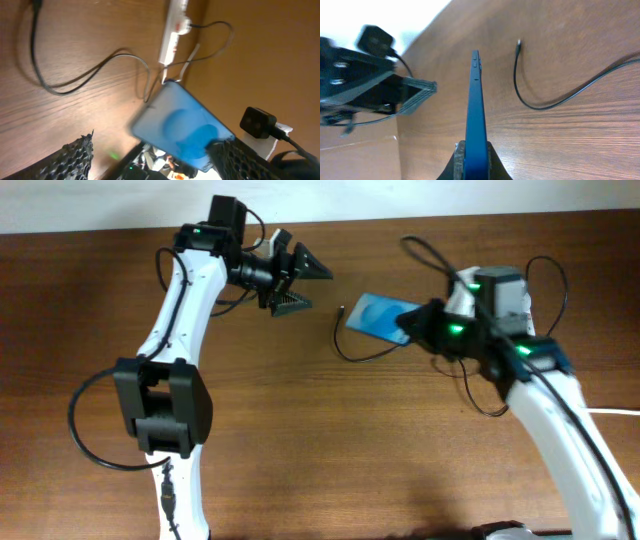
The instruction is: Plug charger to phone and switch on socket
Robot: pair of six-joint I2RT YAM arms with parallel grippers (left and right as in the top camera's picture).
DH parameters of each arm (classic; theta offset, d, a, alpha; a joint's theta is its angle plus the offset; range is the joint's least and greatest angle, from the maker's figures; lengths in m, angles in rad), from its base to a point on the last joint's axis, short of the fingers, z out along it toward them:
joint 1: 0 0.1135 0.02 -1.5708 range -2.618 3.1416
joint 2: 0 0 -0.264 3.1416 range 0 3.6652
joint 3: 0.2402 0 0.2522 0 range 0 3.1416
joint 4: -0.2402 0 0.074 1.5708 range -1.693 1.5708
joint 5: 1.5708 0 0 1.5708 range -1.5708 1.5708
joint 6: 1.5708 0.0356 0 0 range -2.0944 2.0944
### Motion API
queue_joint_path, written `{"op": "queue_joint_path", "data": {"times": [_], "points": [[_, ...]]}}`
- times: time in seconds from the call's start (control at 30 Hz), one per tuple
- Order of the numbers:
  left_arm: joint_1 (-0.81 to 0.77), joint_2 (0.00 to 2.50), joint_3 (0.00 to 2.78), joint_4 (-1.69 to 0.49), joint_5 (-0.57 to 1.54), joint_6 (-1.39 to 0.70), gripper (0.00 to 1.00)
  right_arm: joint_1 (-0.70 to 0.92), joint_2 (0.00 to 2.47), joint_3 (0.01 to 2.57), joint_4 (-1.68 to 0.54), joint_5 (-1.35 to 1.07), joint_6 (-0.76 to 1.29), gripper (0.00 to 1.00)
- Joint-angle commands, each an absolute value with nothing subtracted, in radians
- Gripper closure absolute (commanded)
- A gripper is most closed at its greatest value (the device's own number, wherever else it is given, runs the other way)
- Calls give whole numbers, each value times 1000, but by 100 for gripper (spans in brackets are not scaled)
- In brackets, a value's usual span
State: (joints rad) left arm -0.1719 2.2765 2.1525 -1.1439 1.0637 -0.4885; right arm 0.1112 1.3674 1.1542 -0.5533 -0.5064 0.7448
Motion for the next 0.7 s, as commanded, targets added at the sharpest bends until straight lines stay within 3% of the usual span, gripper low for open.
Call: {"op": "queue_joint_path", "data": {"times": [0.0, 0.17, 0.37, 0.43, 0.53, 0.67], "points": [[-128, 2276, 2168, -1110, 1311, -308, 5, -26, 1171, 1170, -667, -588, 633, 96], [-132, 2276, 2168, -1108, 1437, -162, 4, -159, 1011, 1050, -632, -623, 692, 96], [-182, 2277, 2168, -1108, 1364, -163, 0, -154, 996, 649, 130, -683, 1137, 96], [-194, 2277, 2168, -1107, 1364, -163, 0, -113, 1010, 599, 299, -591, 1238, 96], [-198, 2277, 2168, -1108, 1365, -171, 0, 14, 1066, 599, 340, -323, 1402, 96], [-216, 2276, 2168, -1108, 1365, -170, 1, 147, 1187, 601, 587, -124, 1452, 96]]}}
